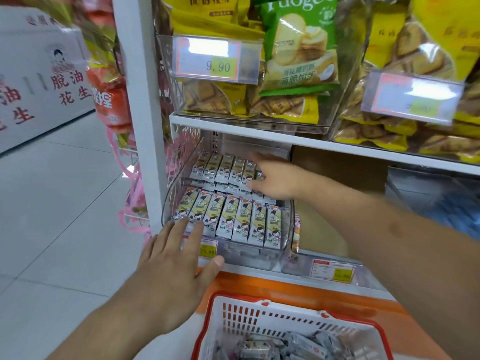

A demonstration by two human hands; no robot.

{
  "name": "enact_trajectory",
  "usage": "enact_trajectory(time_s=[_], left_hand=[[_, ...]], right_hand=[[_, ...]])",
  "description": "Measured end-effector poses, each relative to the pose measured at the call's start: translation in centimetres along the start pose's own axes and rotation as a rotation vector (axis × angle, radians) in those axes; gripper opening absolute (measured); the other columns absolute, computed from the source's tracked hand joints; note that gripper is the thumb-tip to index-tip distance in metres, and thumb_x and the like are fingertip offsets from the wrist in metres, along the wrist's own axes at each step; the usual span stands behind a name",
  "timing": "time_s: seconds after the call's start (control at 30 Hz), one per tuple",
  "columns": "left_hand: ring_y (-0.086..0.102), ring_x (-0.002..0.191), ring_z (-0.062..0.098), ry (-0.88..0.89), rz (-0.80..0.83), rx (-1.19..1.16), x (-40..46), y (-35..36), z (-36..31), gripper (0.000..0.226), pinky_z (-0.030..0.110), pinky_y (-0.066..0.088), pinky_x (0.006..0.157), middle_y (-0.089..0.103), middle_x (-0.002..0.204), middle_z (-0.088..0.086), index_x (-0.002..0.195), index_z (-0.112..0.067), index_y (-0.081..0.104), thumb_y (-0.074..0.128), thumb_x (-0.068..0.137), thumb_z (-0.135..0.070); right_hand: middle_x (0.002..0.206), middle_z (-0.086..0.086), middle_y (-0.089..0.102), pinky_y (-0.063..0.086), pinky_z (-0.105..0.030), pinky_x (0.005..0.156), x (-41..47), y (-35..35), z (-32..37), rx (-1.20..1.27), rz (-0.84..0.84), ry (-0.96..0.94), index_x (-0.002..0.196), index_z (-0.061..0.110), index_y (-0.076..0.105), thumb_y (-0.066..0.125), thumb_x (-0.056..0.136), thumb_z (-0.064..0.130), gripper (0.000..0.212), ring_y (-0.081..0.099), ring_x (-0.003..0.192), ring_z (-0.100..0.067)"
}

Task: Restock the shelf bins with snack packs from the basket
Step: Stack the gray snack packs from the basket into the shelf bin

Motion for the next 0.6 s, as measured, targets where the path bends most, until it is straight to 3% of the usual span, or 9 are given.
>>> enact_trajectory(time_s=[0.17, 0.27, 0.37, 0.47, 0.6], left_hand=[[0.012, 0.154, 0.012, 0.178, -0.085, -0.192, -1.8, -0.9, -3.6, 0.070, 0.038, 0.024, 0.125, 0.012, 0.164, -0.016, 0.160, -0.038, 0.021, 0.025, 0.097, -0.069], [0.037, 0.140, 0.012, 0.235, -0.097, -0.271, -2.6, 0.5, -5.1, 0.060, 0.035, 0.038, 0.115, 0.037, 0.148, -0.013, 0.150, -0.031, 0.043, 0.034, 0.100, -0.061], [0.045, 0.136, 0.021, 0.228, -0.039, -0.253, -2.6, 4.4, -5.8, 0.052, 0.036, 0.039, 0.112, 0.045, 0.146, -0.003, 0.147, -0.025, 0.049, 0.043, 0.104, -0.052], [0.037, 0.145, 0.029, 0.158, 0.059, -0.231, -2.5, 10.4, -5.2, 0.059, 0.035, 0.031, 0.118, 0.037, 0.157, 0.008, 0.154, -0.021, 0.041, 0.049, 0.103, -0.049], [0.007, 0.158, 0.034, 0.002, 0.163, -0.133, -3.6, 19.2, -1.6, 0.082, 0.045, 0.014, 0.128, 0.002, 0.172, 0.012, 0.165, -0.022, 0.013, 0.041, 0.099, -0.063]], right_hand=[[0.149, -0.002, 0.054, 0.035, -0.028, 0.114, -7.7, -0.6, 1.2, 0.130, -0.241, -0.143, 0.149, 0.020, 0.050, 0.063, 0.103, 0.037, 0.051, 0.047, 0.138, -0.018], [0.123, 0.007, 0.062, 0.043, -0.024, 0.098, -14.2, 0.9, 1.7, 0.253, -0.317, -0.189, 0.128, 0.023, 0.062, 0.065, 0.100, 0.027, 0.028, 0.056, 0.116, -0.010], [0.109, 0.012, 0.059, 0.046, -0.021, 0.086, -19.2, 5.5, 0.7, 0.362, -0.249, -0.151, 0.120, 0.025, 0.063, 0.065, 0.099, 0.023, 0.021, 0.058, 0.101, -0.007], [0.114, 0.007, 0.057, 0.043, -0.023, 0.087, -22.9, 13.8, -2.4, 0.371, -0.050, -0.006, 0.126, 0.019, 0.061, 0.063, 0.103, 0.023, 0.023, 0.056, 0.103, -0.012], [0.111, 0.004, 0.056, 0.050, -0.039, 0.094, -26.8, 25.0, -6.2, 0.391, 0.229, 0.182, 0.126, 0.015, 0.061, 0.061, 0.101, 0.019, 0.025, 0.057, 0.101, -0.020]])
Point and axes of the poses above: each hand's wrist, its own x-axis towards the middle knuckle, its own y-axis out of the palm, z = x × y, the point moved 7 cm from there along x, towards the middle knuckle
